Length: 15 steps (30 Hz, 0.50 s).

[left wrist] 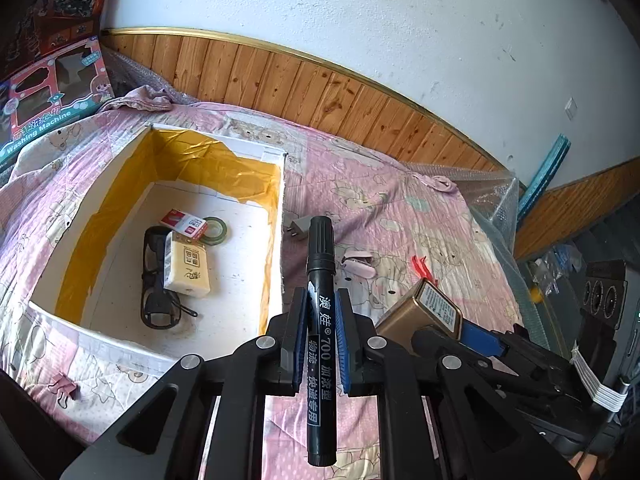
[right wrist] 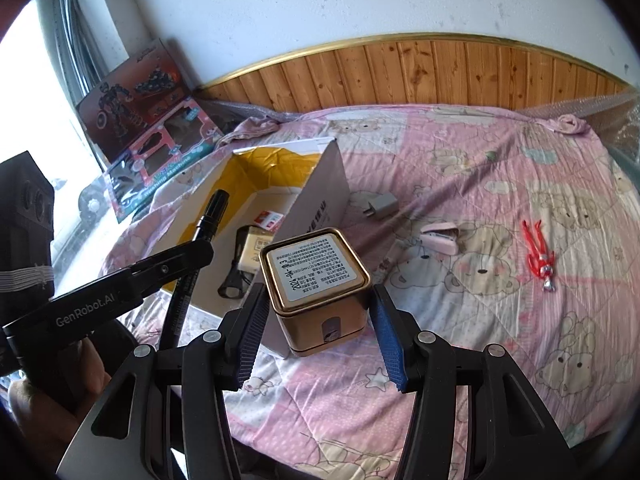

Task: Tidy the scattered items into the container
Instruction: 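Carry the black marker and gold tin toward the box with both grippers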

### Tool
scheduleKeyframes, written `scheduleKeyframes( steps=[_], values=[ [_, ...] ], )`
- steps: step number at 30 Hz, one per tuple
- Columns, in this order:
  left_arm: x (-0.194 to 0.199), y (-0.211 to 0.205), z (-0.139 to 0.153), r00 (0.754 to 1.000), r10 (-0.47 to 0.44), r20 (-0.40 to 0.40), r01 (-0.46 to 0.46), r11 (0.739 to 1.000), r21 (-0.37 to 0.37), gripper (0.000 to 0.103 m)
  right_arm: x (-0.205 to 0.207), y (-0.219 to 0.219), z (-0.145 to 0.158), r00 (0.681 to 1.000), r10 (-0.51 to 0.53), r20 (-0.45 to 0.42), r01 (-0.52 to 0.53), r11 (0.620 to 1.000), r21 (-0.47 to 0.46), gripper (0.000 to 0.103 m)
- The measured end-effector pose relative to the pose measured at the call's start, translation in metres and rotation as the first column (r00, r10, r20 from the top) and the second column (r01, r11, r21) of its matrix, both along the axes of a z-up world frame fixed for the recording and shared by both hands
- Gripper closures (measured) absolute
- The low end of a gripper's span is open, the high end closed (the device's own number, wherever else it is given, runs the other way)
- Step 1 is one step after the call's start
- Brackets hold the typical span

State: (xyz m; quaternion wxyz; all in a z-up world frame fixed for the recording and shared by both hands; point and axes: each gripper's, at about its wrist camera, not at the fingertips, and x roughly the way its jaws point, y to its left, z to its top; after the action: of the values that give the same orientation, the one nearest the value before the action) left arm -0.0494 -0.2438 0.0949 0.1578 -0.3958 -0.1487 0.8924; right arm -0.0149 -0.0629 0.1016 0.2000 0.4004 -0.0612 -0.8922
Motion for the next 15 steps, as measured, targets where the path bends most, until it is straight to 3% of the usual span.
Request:
scheduleKeyframes(
  steps=[15],
  values=[
    [-0.036, -0.079, 0.005, 0.991, 0.129, 0.02, -0.13, 0.99, 0.06, 0.089, -0.046, -0.072, 0.035, 0.99, 0.128, -0.056, -0.124, 0.99, 0.061, 0.049]
  ],
)
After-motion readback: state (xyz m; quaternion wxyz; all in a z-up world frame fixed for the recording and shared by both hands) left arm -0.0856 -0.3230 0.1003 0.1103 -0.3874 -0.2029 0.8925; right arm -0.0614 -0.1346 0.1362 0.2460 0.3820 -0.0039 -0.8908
